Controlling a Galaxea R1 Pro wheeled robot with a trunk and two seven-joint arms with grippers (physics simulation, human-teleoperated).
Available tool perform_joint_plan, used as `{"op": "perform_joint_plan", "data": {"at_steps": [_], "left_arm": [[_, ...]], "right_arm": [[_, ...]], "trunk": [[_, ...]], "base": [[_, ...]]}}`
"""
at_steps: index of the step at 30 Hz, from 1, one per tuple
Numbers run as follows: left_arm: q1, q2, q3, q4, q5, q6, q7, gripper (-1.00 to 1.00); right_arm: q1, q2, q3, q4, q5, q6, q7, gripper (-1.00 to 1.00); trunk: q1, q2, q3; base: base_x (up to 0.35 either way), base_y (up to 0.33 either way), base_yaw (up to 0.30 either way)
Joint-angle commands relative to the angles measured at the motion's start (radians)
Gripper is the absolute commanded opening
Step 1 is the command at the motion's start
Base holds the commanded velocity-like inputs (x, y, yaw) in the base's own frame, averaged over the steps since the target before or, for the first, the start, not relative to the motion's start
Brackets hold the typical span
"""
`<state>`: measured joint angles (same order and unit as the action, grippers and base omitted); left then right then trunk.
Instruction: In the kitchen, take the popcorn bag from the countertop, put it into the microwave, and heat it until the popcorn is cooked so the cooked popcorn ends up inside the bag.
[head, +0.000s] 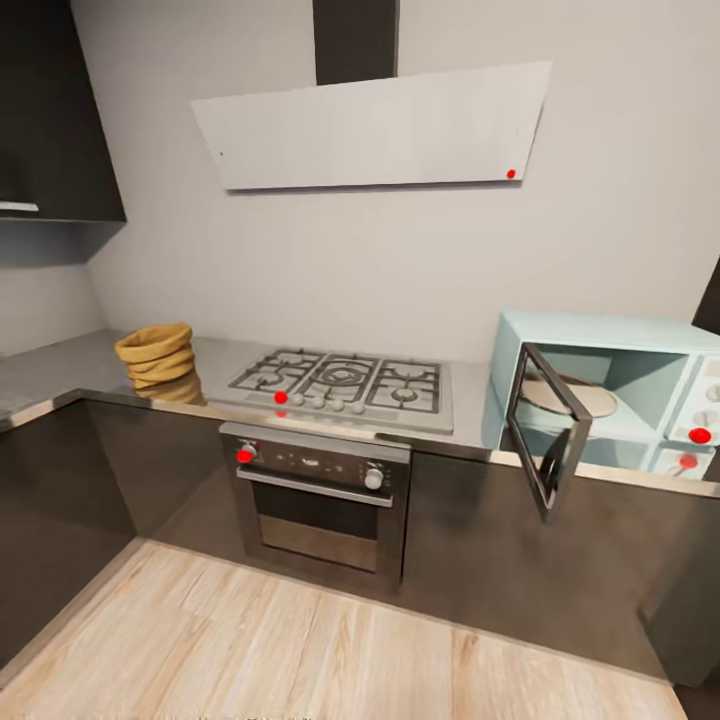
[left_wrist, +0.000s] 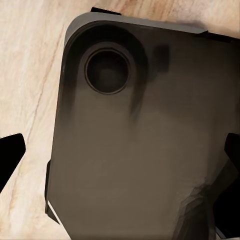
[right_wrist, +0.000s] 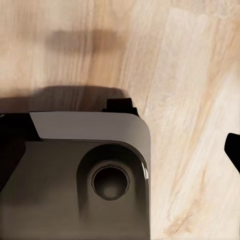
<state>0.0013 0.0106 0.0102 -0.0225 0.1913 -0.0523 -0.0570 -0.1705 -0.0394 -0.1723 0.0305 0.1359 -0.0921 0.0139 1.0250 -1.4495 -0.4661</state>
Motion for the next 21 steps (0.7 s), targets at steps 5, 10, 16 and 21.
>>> {"op": "perform_joint_plan", "data": {"at_steps": [5,10,16,21], "left_arm": [[0.000,0.000,0.001,0.000,0.008,-0.001,-0.006,1.00],[0.000,0.001,0.001,0.000,0.009,-0.001,-0.006,1.00],[0.000,0.002,0.001,0.000,0.010,-0.001,-0.006,1.00],[0.000,0.002,0.001,0.000,0.010,-0.001,-0.006,1.00]], "right_arm": [[-0.001,-0.002,-0.009,0.003,0.010,-0.005,0.001,1.00],[-0.001,-0.002,-0.009,0.003,0.010,-0.005,0.001,1.00],[-0.001,-0.002,-0.009,0.003,0.010,-0.005,0.001,1.00],[-0.001,-0.002,-0.009,0.003,0.011,-0.003,0.001,1.00]], "trunk": [[0.000,0.000,-0.001],[0.000,0.000,-0.001],[0.000,0.000,-0.001],[0.000,0.000,-0.001]], "base": [[0.000,0.000,0.277],[0.000,0.000,0.282],[0.000,0.000,0.282],[0.000,0.000,0.282]]}}
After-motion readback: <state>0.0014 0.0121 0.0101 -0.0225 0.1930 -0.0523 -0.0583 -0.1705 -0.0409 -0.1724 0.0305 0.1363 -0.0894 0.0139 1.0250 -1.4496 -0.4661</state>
